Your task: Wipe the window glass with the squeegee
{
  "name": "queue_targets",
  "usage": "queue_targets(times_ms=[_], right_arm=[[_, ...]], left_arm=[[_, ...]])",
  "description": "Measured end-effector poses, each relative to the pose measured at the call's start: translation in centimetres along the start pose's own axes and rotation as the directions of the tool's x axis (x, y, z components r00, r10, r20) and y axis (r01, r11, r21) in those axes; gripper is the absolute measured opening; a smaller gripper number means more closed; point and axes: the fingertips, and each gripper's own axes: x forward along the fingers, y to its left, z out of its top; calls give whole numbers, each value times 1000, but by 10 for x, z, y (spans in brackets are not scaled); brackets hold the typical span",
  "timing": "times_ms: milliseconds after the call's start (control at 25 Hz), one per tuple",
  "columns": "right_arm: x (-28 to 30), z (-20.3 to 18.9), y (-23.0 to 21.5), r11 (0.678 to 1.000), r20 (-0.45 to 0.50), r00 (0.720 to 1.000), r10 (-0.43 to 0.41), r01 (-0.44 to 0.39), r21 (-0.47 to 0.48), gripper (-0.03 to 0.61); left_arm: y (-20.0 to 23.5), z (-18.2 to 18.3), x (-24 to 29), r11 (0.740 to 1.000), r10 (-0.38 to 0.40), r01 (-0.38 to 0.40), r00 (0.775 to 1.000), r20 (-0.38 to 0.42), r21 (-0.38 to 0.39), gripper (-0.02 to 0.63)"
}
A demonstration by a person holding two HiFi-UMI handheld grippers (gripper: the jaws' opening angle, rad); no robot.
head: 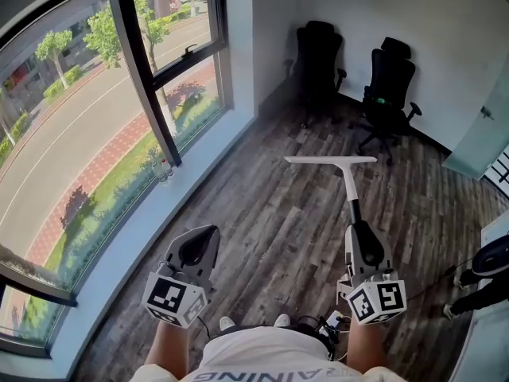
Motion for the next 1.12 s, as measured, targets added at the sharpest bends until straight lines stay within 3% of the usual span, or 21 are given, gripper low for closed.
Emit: queue_targets(times_ms=[320,680,880,1120], right_arm=[[-12,-18,-87,999,-28,1000,-10,11,39,100],[4,-43,-138,995,-41,998,-49,53,84,100],[45,-54,-156,995,-67,995,-78,82,53,100],[128,-62,-162,994,-105,989,-102,105,26,100]], left_arm=[[-59,-10,56,1000,16,-15,1000,-23,24,17],[-68,-10,118,999,-28,29,999,-25,15,17],[-43,-23,169,998,-68,68,997,-31,8,17],[34,-28,232,996,-49,47,998,-32,-70,17]])
